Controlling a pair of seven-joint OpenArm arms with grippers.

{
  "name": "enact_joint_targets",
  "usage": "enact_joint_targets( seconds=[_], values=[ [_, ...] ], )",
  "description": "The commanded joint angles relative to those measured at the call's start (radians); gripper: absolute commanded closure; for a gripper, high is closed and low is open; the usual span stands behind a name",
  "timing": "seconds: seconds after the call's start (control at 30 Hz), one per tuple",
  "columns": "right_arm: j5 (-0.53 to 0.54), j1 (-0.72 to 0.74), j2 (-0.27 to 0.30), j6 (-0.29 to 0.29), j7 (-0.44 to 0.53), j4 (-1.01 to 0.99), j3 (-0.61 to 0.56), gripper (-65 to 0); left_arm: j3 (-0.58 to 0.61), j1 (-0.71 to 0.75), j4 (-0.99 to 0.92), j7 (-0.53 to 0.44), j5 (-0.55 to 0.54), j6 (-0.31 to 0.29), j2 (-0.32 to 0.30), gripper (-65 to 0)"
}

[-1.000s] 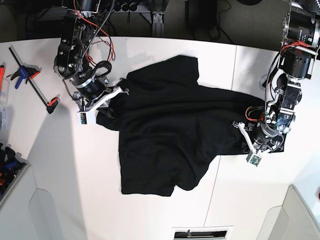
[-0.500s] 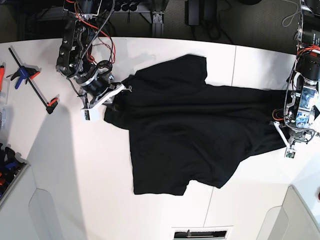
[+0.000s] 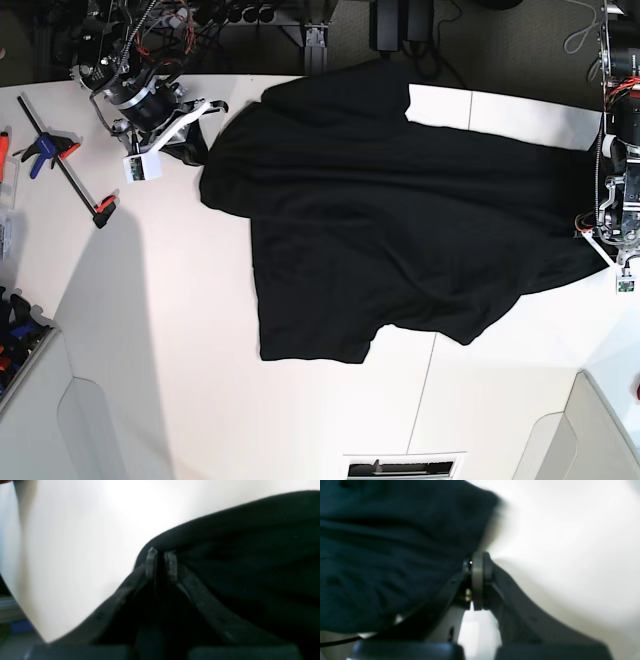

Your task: Layout the t-shirt on the table in an organized manner, then fold the t-shirt properly

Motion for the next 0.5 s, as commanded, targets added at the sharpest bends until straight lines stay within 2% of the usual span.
enact_joint_targets(
  seconds=[0.0,0.07,0.2,0.3,0.4,0.47],
  values=[
    [0.031,0.006,0.006,0.005,0.016,0.025,0.015,0.0,-0.027,-0.014,0.011,0.024,-0.034,-0.051,-0.019,-5.7],
    [0.075,0.006,0.005,0.005,0.021,0.039,0.035,0.0,-0.074,-0.014,0.037,0.024,-0.102,-0.132,-0.019,-5.7],
    [0.164,0.019,0.004,0.012,0.031,0.056,0.048,0.0,-0.133,-0.014,0.139,0.024,-0.249,-0.254,-0.019,-5.7],
    [0.164,0.063,-0.010,0.016,0.030,0.055,0.048,0.0,-0.132,-0.014,0.227,0.000,-0.277,-0.323,-0.012,-5.7],
    [0.142,0.130,-0.034,0.015,0.030,0.050,0.047,0.0,-0.130,-0.018,0.266,-0.061,-0.256,-0.335,0.010,-5.7],
    [0.128,0.182,-0.051,0.015,0.030,0.034,0.045,0.0,-0.129,-0.031,0.264,-0.067,-0.249,-0.335,0.027,-5.7]
  ],
)
